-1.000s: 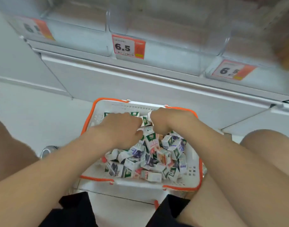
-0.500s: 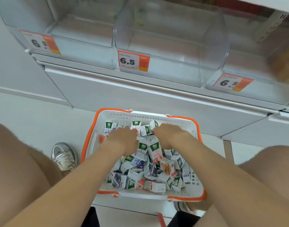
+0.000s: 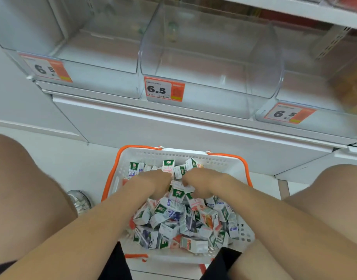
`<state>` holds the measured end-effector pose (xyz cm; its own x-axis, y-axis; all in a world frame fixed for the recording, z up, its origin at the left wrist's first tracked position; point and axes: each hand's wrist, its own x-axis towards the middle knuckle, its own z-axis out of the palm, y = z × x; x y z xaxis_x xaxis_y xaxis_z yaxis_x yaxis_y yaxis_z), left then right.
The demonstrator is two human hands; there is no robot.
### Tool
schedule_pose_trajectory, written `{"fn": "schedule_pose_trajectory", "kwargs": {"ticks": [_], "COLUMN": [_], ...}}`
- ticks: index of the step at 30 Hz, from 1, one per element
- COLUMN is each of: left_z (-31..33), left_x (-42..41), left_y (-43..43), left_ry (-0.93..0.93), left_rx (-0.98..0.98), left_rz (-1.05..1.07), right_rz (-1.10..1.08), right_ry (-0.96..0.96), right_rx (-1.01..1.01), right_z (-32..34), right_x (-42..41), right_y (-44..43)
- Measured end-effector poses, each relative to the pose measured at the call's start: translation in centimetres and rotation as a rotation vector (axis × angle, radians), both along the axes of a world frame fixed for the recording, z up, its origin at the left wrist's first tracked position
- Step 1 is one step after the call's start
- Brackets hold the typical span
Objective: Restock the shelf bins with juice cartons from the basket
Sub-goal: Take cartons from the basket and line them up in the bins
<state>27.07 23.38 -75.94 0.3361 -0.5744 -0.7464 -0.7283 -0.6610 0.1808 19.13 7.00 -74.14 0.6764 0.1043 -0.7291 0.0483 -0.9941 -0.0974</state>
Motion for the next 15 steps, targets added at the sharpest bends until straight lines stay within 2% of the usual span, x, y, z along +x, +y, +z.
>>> {"fn": "schedule_pose_trajectory", "kwargs": {"ticks": [5,13,15], "left_z": [-1.2,-2.4,-1.2], "left_x": [-2.0,-3.7,-2.8], "left_y": [0.8,1.8,1.8], "left_ry": [0.09,0.026,0.019], "left_rx": [-0.051,-0.118,-0.195], "left_rz": [0.02,0.044,0.103], "right_rz": [-0.11,-0.182,-0.202], "right_ry": [-0.118,-0.278,-0.355], "right_rx": [0.038,0.109,0.125], "right_z": [2.6,7.6,9.2], "right_x": [-0.6,-1.2,-1.1], "right_y": [-1.7,-2.2,-2.2]}}
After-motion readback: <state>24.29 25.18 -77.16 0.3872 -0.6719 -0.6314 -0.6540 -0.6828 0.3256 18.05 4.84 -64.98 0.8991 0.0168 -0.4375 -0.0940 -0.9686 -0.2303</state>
